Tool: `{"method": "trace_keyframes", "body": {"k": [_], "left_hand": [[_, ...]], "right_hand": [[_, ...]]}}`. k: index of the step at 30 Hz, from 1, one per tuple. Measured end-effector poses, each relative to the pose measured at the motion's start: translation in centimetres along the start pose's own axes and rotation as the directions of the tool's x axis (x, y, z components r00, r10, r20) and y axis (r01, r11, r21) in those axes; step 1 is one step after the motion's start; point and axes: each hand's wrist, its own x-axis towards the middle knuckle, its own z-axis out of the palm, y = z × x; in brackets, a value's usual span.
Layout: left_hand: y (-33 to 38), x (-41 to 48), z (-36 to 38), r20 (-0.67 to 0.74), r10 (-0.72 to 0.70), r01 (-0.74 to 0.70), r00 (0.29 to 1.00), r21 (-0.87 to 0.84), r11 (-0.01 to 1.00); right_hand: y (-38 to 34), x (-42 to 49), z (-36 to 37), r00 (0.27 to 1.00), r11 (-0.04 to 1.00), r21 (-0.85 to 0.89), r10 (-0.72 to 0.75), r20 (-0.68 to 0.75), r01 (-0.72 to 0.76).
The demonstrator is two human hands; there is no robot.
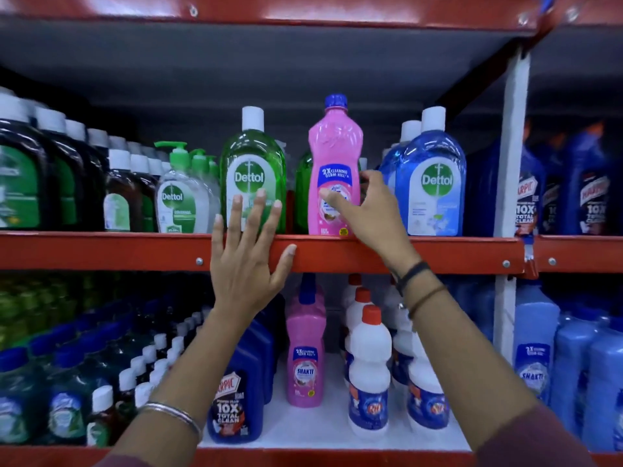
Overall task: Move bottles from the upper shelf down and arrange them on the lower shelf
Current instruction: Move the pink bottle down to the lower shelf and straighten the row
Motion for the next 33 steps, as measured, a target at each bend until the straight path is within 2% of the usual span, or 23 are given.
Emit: {"method": "trace_keyframes", "body": {"k": [5,12,14,18,22,33], "left_hand": [[0.0,0.0,0.1,-0.025,0.007,-0.007,1.0,0.001,1.0],[-0.1,0.1,0.1,-0.013,0.019,-0.019,1.0,-0.02,1.0],[-0.1,0.1,0.1,-0.008,0.017,-0.018,1.0,-0.021,1.0],[0.0,0.0,-0.1,0.014,0.011,-0.011,1.0,-0.026,1.0],[0.0,-0.2,-0.2,0.037,0.002,-0.001,0.999,-0.034,0.999],[0.3,-1.6,-0.3,-0.02,-0.034,0.032,0.999,-0.077,0.996]], "right_hand": [[0.0,1.6,0.2,0.995,0.991,0.098,0.082,0.058,-0.087],[-1.9,0.6,-1.1,0.971,0.966,0.256,0.019,-0.239,0.044],[-3.2,0.2,-2.3,0.962,0.949,0.308,0.026,-0.271,0.061],[-4.9,-2.5,-5.0,0.982,0.899,0.438,0.061,-0.178,0.024],[-4.5,-7.1,-6.0,0.993,0.877,0.474,0.112,-0.046,-0.077],[3.7,-16.2,-1.1,0.957,0.859,0.423,0.276,0.09,-0.288]]}}
